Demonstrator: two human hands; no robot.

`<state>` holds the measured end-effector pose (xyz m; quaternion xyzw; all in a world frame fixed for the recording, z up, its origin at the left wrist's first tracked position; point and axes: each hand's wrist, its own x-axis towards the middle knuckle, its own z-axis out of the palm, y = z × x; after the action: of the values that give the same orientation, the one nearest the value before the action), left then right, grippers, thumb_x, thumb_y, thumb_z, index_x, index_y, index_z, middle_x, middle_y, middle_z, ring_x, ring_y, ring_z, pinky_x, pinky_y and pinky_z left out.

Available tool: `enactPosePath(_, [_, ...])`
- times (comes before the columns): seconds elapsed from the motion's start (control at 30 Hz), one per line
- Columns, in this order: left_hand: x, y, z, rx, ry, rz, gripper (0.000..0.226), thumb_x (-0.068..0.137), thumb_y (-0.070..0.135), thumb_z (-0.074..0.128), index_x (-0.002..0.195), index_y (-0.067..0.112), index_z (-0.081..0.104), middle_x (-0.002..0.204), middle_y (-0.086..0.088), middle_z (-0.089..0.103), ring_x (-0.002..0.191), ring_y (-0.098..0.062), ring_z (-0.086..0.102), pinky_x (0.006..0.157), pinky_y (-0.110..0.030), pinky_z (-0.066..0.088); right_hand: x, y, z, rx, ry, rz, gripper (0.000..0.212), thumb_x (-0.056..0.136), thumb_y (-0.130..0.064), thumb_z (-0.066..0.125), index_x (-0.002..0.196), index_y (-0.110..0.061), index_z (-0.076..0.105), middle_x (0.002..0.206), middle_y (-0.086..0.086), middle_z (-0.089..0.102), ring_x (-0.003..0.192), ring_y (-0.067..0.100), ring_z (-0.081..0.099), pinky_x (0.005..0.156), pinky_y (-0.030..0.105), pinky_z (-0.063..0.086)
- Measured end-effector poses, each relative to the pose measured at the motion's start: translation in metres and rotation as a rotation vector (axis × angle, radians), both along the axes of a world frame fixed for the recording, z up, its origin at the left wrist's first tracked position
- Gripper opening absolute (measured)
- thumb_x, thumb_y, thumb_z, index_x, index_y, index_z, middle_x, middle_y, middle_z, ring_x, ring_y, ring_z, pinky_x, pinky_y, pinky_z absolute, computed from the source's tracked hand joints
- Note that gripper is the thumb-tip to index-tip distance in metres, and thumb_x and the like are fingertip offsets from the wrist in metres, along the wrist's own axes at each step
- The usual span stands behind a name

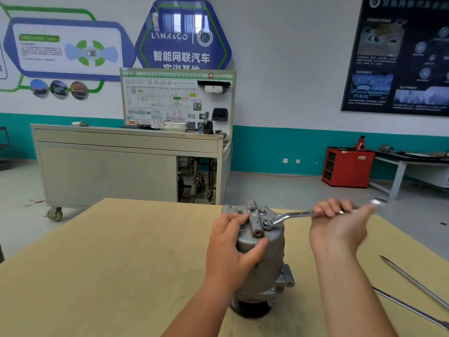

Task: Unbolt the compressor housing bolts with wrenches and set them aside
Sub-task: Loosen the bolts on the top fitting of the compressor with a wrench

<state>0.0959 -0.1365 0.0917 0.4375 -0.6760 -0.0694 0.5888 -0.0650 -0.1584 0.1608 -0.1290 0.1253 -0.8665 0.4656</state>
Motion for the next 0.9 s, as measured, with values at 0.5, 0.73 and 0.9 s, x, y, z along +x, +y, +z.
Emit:
enactPosePath(0.5, [0.004,0.0,0.001,0.006,-0.028,-0.055,0.074,0.069,0.063,0.054,0.12,0.01,0.063,0.109,0.006,0.049,0.108,-0.011,0.047,0.092,-0.004,0.028,0.097,-0.091,0.048,0.381,2.271,-0.037,0.048,0.092,-0.046,0.051,0.06,-0.013,0.037,0.059,0.002,0.037,0.05,0.015,0.034,0.044,0.028,0.024])
enactPosePath(0.73, [0.004,0.0,0.001,0.01,-0.035,-0.059,0.074,0.069,0.063,0.055,0.12,0.01,0.063,0.11,0.006,0.049,0.108,-0.011,0.047,0.092,-0.003,0.027,0.1,-0.082,0.054,0.304,2.132,0.086,0.034,0.099,-0.029,0.043,0.084,-0.004,0.062,0.071,0.005,0.052,0.054,0.015,0.044,0.048,0.025,0.036])
enactPosePath(0.9, [0.005,0.0,0.001,0.021,-0.032,-0.057,0.074,0.069,0.063,0.054,0.121,0.011,0.063,0.109,0.009,0.047,0.107,-0.009,0.045,0.092,-0.002,0.026,0.092,-0.083,0.059,0.362,1.325,0.601,0.021,0.1,-0.013,0.04,0.084,-0.008,0.053,0.06,-0.002,0.04,0.032,0.0,0.035,0.03,0.011,0.028])
